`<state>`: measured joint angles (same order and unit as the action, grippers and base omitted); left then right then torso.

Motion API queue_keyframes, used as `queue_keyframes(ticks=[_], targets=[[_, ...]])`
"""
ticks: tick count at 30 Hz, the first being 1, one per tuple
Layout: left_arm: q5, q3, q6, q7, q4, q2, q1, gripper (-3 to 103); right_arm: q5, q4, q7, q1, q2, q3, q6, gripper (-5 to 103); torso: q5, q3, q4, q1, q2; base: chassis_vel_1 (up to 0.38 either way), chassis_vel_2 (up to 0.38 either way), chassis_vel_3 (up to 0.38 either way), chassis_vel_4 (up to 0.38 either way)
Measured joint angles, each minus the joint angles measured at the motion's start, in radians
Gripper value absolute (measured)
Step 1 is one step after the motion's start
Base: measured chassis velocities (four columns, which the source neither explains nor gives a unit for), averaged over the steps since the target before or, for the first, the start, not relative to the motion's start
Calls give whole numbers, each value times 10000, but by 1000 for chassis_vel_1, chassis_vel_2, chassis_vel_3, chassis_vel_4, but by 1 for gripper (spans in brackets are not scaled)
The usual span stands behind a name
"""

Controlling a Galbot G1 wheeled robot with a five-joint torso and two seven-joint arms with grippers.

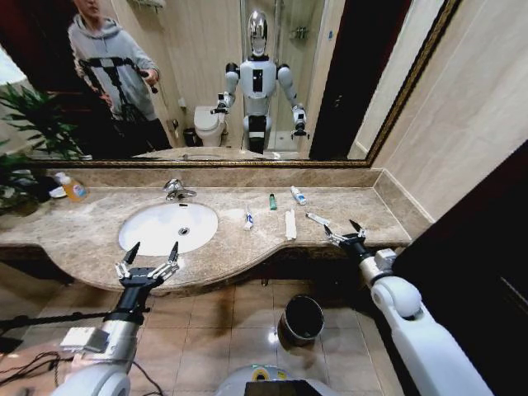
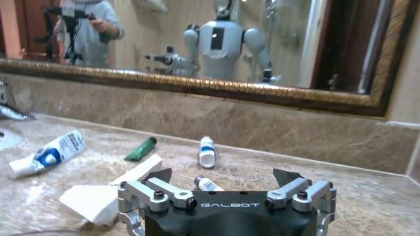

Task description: Pick up the trash from the sink and place it in the trash bin.

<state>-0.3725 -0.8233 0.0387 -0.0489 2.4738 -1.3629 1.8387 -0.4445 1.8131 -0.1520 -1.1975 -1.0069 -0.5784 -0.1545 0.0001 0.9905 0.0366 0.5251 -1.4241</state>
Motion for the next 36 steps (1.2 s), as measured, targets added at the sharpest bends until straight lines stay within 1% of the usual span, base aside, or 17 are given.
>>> queue_keyframes(ticks=[1, 2, 4, 6, 7, 10, 12, 14, 22, 26, 28, 29, 33, 35, 36], targets=[[0, 0, -1, -1, 0, 0, 0, 100, -71, -407, -76, 367, 116, 223, 5, 100, -1, 0, 1, 0, 0, 0, 0, 0, 0], [0, 0, -1, -1, 0, 0, 0, 100, -71, -407, -76, 367, 116, 223, 5, 100, -1, 0, 1, 0, 0, 0, 0, 0, 0], [0, -1, -1, 1, 0, 0, 0, 100, -96, -907, -149, 867, 205, 559, 18, 100, -1, 0, 2, 1, 1, 0, 0, 0, 0], [0, -1, 0, 1, 0, 0, 0, 100, -95, -1536, -212, 1548, 216, 1122, 19, 100, -2, 0, 2, 1, 0, 0, 0, 0, 0], [0, -1, 0, 1, 0, 0, 0, 100, -95, -1536, -212, 1548, 216, 1122, 19, 100, -2, 0, 2, 1, 0, 0, 0, 0, 0], [0, -1, 0, -2, 0, 0, 0, 100, 34, -2390, -243, 2416, 93, 1986, 12, 100, 1, 0, 2, 0, 0, 0, 0, 0, 0], [0, -1, 0, 0, 0, 0, 0, 100, 87, -2601, -235, 2633, 58, 2179, -71, 100, 0, 0, 4, 0, 0, 0, 0, 0, 0], [0, -1, 0, 1, 0, 0, 0, 100, 111, -3006, -192, 3085, -8, 2520, -393, 100, 0, 1, 4, 1, 1, 0, 0, 0, 0], [0, -1, 0, 1, 0, 0, 0, 100, 126, -3879, -337, 3823, -33, 2832, -405, 100, -4, 0, 2, 0, 1, 0, 0, 0, 0], [0, -1, 0, 0, 0, 0, 0, 100, 125, -4151, -389, 4082, -124, 2924, -461, 101, 1, 0, 2, 0, 0, 0, 0, 0, 0], [0, -1, 0, 1, 0, 0, 0, 100, 84, -4388, -443, 4286, -168, 2991, -568, 95, -1, 0, 3, 0, 0, 0, 0, 0, 0], [0, -1, 0, 1, 0, 0, 0, 100, 84, -4388, -443, 4286, -168, 2991, -568, 95, -1, 0, 3, 0, 0, 0, 0, 0, 0], [0, -1, 0, 1, 0, 0, 0, 100, -48, -4598, -601, 4362, -115, 2990, -627, 74, -1, 0, 2, 0, -1, 0, 0, 0, 0], [0, 0, -1, 1, 0, 0, 0, 100, -51, -4623, -643, 4362, -100, 2976, -628, 74, 0, -1, 2, 0, -1, 0, 0, 0, 0], [0, -1, 0, 1, 0, 0, 0, 100, -53, -4656, -723, 4362, -75, 2958, -627, 63, -1, -1, 2, -1, -1, 0, 0, 0, 0]])
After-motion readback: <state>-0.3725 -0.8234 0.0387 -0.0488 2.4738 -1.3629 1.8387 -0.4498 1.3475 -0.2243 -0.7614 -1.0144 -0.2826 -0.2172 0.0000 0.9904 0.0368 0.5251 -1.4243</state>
